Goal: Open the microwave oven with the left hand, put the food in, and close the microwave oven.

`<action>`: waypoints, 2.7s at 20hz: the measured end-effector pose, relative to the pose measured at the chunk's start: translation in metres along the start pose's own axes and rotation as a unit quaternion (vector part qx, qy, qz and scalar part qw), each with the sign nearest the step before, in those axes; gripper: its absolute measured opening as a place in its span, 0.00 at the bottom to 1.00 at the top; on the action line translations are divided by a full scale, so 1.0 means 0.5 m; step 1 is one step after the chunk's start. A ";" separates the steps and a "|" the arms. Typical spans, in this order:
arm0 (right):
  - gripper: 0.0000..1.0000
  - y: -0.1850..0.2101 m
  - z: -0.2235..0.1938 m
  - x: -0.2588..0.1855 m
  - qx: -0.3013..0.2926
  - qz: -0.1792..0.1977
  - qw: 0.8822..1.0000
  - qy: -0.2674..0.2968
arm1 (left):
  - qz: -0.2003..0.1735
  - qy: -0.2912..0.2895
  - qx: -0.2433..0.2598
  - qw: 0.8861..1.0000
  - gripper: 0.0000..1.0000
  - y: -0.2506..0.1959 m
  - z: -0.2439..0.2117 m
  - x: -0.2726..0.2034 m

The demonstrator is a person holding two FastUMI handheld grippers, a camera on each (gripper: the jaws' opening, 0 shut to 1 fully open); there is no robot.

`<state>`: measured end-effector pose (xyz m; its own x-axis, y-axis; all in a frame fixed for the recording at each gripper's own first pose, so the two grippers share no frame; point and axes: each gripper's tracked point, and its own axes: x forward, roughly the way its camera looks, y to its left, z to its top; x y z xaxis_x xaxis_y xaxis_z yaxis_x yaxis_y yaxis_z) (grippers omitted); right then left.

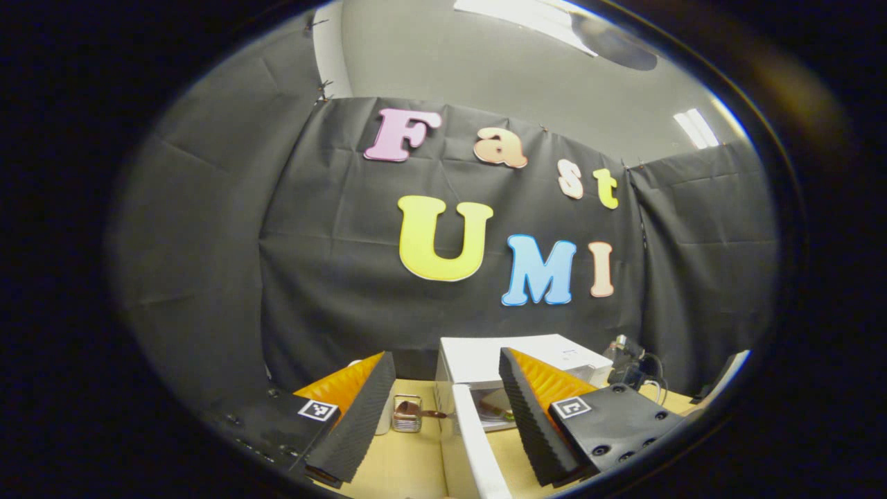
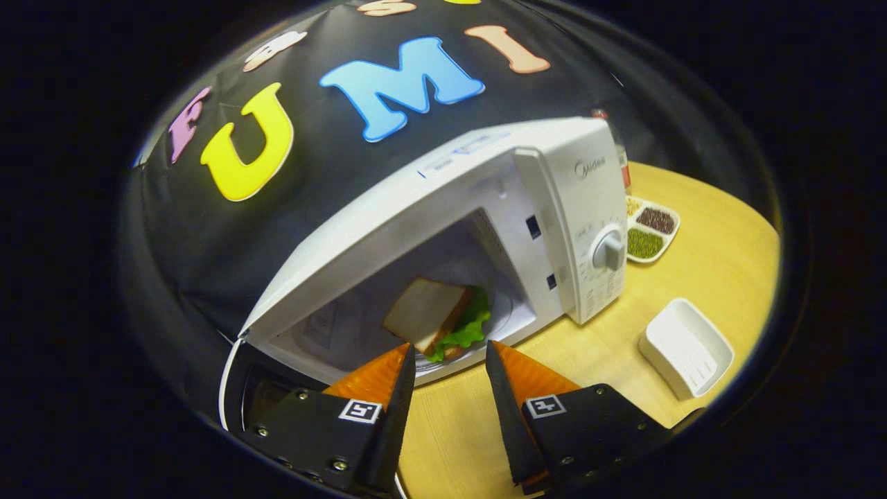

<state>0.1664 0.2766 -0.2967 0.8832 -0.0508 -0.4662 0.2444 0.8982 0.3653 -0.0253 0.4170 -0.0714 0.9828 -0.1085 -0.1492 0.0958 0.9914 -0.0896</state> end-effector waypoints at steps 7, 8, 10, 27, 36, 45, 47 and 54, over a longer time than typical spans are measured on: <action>0.60 0.001 0.186 -0.233 -0.137 0.009 0.982 -0.128 | -0.039 0.003 0.003 0.999 0.96 -0.114 -0.010 0.015; 0.60 0.005 0.213 -0.265 -0.157 0.011 0.977 -0.145 | -0.043 0.003 0.004 0.999 0.96 -0.128 -0.010 0.016; 0.61 0.007 0.257 -0.330 -0.187 0.012 0.967 -0.171 | -0.049 0.001 0.007 0.999 0.96 -0.154 -0.004 0.016; 0.91 -0.028 0.380 -0.509 -0.165 0.013 0.958 -0.236 | -0.008 0.066 -0.011 0.998 0.69 -0.094 -0.086 -0.064; 0.91 -0.028 0.390 -0.520 -0.184 -0.008 0.952 -0.243 | 0.021 0.187 0.017 0.982 0.07 0.023 -0.293 -0.177; 0.91 -0.008 0.387 -0.507 -0.196 -0.007 0.949 -0.246 | -0.019 0.247 -0.008 0.969 0.06 -0.009 -0.395 -0.244; 0.91 -0.014 0.384 -0.498 -0.195 -0.013 0.950 -0.244 | -0.037 0.249 -0.012 0.968 0.06 -0.036 -0.402 -0.244; 0.91 -0.026 0.398 -0.484 -0.199 -0.001 0.949 -0.244 | -0.070 0.262 -0.023 0.962 0.07 -0.120 -0.424 -0.240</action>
<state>0.0293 0.1902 -0.0282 0.9870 -0.1606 -0.0030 0.1605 0.9869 -0.0145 -0.1822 0.3551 -0.2571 0.7450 -0.2756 -0.6075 0.2033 0.9612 -0.1867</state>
